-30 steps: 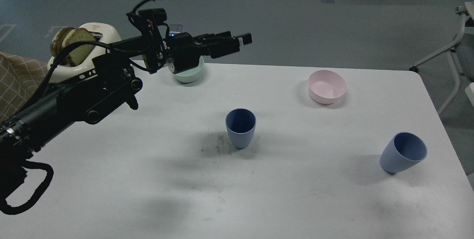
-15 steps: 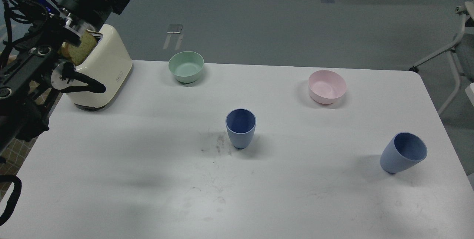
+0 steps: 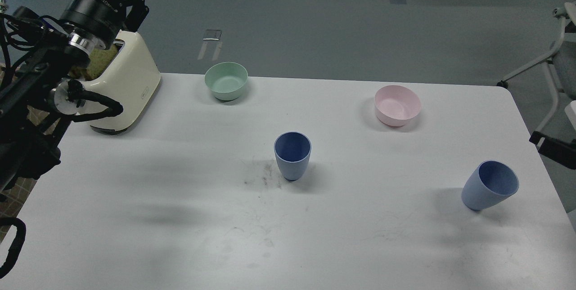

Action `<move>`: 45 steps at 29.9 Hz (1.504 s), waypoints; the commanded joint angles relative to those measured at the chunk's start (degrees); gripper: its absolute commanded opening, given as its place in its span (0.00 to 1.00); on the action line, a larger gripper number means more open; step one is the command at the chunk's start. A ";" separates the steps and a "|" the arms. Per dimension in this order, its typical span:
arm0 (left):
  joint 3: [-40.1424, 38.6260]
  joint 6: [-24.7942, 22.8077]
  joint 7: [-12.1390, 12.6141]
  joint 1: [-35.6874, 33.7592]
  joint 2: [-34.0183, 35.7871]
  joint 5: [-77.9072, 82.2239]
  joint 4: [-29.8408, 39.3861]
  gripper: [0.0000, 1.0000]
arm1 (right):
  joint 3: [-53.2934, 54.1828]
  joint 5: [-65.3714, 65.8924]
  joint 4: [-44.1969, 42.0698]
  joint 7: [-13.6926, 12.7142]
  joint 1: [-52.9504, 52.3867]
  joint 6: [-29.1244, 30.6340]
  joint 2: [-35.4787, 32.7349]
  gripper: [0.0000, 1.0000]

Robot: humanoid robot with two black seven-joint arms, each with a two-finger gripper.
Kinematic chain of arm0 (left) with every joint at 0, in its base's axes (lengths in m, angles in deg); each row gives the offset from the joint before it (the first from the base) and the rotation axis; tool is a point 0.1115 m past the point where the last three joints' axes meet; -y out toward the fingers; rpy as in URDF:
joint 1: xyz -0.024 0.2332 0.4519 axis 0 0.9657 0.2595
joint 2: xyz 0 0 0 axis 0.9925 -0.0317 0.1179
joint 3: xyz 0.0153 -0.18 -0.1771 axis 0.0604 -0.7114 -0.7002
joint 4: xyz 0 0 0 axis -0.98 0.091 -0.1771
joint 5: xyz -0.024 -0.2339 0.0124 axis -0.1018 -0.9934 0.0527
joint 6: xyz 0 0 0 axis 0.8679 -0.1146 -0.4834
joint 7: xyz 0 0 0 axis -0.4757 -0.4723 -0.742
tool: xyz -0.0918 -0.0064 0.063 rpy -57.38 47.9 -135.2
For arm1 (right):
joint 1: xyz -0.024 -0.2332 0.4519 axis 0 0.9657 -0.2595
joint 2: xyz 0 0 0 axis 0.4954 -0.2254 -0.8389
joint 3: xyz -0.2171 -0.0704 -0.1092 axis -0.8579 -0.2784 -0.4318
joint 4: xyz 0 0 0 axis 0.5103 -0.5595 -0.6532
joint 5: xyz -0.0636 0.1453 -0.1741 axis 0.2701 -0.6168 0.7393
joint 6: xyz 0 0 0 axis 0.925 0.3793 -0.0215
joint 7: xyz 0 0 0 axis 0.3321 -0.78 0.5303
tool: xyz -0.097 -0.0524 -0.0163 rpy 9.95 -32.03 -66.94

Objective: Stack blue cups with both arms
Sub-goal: 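Grasp the other blue cup with the right gripper and lift it, then carry the cup over the centered blue cup and lower it inside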

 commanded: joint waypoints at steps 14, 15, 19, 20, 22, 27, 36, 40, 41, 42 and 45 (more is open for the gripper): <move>0.82 0.35 0.09 0.01 -0.06 0.18 0.00 0.97 | -7.43 7.87 -0.41 -0.51 -0.53 0.01 4.70 0.50; 0.90 0.35 0.09 0.01 -0.06 0.18 0.00 0.97 | -7.43 7.87 -0.41 -0.51 -0.53 0.01 4.79 0.48; 0.90 0.35 0.09 0.01 -0.06 0.35 0.00 0.97 | -7.43 7.87 -0.41 -0.86 -0.53 0.01 4.97 0.25; 0.90 0.35 0.09 0.01 -0.06 0.35 0.00 0.97 | -7.43 7.87 -0.41 -0.87 -0.53 0.01 4.88 0.21; 0.90 0.35 0.09 0.01 -0.06 0.35 0.00 0.97 | -7.43 7.87 -0.41 -0.87 -0.44 0.01 4.53 0.12; 0.90 0.35 0.09 -0.08 -0.06 0.44 0.00 0.97 | -7.00 7.61 -0.24 -0.87 -0.70 0.01 4.88 0.00; 0.82 0.26 0.09 -0.34 -0.06 0.44 0.27 0.97 | -4.62 6.47 -0.06 -0.16 -11.13 0.01 4.44 0.00; 0.82 0.26 0.18 -0.25 -0.06 0.53 0.53 0.97 | -5.23 3.13 0.38 -0.78 -22.04 0.01 4.88 0.00; 0.90 0.26 0.18 -0.17 -0.15 0.53 0.62 0.97 | -6.02 2.95 1.42 -0.95 -25.19 0.01 5.14 0.00; 0.82 0.18 0.18 -0.08 -0.15 0.53 0.62 0.97 | -6.81 2.95 2.13 -1.13 -26.70 0.01 5.58 0.00; 0.82 0.00 0.36 0.01 -0.15 0.53 0.71 0.97 | -14.17 2.95 3.54 -2.09 -34.86 0.01 9.96 0.00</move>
